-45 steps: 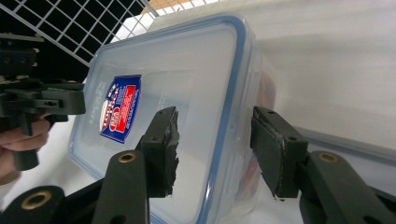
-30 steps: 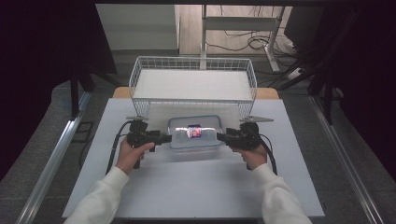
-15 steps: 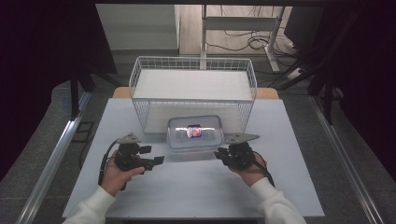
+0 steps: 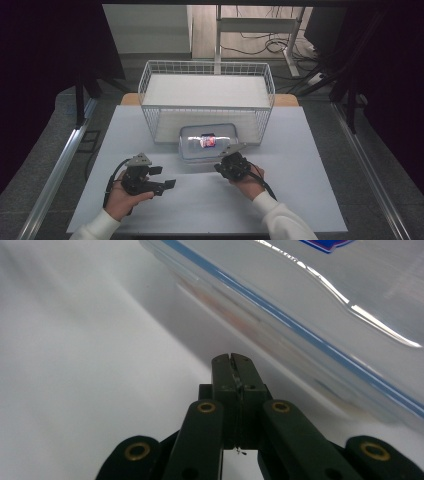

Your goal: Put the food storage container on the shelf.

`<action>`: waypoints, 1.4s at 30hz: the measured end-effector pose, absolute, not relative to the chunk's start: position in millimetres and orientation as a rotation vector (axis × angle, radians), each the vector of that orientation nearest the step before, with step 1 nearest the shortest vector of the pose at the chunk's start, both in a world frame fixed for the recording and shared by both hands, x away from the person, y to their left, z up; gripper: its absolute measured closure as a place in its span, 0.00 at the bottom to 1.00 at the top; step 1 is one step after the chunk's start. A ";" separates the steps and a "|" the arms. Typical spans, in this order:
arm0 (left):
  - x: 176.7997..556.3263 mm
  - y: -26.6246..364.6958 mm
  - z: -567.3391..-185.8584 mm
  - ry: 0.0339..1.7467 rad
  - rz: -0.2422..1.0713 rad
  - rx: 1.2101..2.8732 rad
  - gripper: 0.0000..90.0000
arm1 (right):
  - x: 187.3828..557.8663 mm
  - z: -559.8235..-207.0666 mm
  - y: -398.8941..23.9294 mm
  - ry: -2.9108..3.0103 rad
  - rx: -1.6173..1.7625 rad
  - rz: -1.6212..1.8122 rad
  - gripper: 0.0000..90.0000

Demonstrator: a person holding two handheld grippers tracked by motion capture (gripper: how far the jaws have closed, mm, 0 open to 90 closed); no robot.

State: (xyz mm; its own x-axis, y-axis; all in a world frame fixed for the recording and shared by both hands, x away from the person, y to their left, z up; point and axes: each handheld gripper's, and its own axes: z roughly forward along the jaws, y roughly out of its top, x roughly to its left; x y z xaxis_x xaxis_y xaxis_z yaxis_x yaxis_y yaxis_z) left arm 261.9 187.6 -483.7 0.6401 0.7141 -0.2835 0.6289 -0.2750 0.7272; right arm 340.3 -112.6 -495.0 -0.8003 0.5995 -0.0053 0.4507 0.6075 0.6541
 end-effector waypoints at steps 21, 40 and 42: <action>264.6 192.5 -484.8 1.049 0.073 1.956 0.25 | 354.1 -499.0 -92.2 2.551 0.882 0.951 0.99; 266.4 193.5 -486.7 1.058 0.059 1.961 0.25 | 381.5 -491.6 -88.1 2.458 0.954 1.018 0.99; 266.6 193.8 -486.9 1.060 0.059 1.961 0.25 | 384.9 -491.8 -86.8 2.456 0.955 1.020 0.99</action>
